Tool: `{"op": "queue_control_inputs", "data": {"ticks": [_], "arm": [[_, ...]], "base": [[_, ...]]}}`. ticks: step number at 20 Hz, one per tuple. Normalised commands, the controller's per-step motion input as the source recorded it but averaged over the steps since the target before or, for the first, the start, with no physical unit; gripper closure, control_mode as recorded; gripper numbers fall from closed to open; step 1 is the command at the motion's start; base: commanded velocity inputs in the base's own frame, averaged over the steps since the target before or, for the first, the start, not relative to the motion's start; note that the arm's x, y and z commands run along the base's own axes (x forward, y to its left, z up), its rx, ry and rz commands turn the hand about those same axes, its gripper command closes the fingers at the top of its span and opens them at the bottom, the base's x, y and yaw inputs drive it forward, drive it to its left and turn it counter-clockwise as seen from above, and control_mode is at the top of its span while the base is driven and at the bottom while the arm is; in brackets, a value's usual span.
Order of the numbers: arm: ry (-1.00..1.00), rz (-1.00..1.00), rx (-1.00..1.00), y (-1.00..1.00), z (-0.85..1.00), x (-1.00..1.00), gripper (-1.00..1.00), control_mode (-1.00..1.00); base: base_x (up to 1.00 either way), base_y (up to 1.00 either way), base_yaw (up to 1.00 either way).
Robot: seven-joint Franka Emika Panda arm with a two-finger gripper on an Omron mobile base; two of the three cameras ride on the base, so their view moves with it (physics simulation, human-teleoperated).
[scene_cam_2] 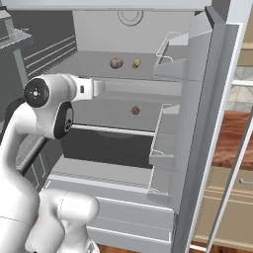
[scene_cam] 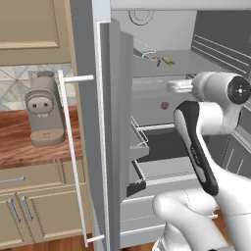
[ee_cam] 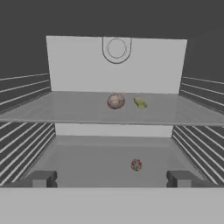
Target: Pick the egg and butter from the fridge and place them by the bowl for mixing.
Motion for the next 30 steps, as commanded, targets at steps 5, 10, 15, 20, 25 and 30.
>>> {"op": "queue_control_inputs", "data": {"ticks": [5, 10, 15, 20, 25, 30], "arm": [[0.04, 0.00, 0.06, 0.00, 0.64, 0.16, -1.00, -1.00], [0.03, 0.00, 0.00, 0.00, 0.08, 0.53, -1.00, -1.00], [0.01, 0.00, -0.02, 0.00, -0.02, 0.64, -1.00, -1.00], [-0.01, 0.00, -0.02, 0.00, -0.05, 0.58, -1.00, -1.00], [0.00, 0.00, -0.03, 0.00, -0.15, 0.64, -1.00, -1.00], [0.00, 0.00, -0.01, 0.00, -0.19, 0.64, -1.00, -1.00]], "base": [[0.00, 0.00, 0.00], [0.00, 0.00, 0.00], [0.00, 0.00, 0.00], [0.00, 0.00, 0.00], [0.00, 0.00, 0.00], [0.00, 0.00, 0.00]]}}
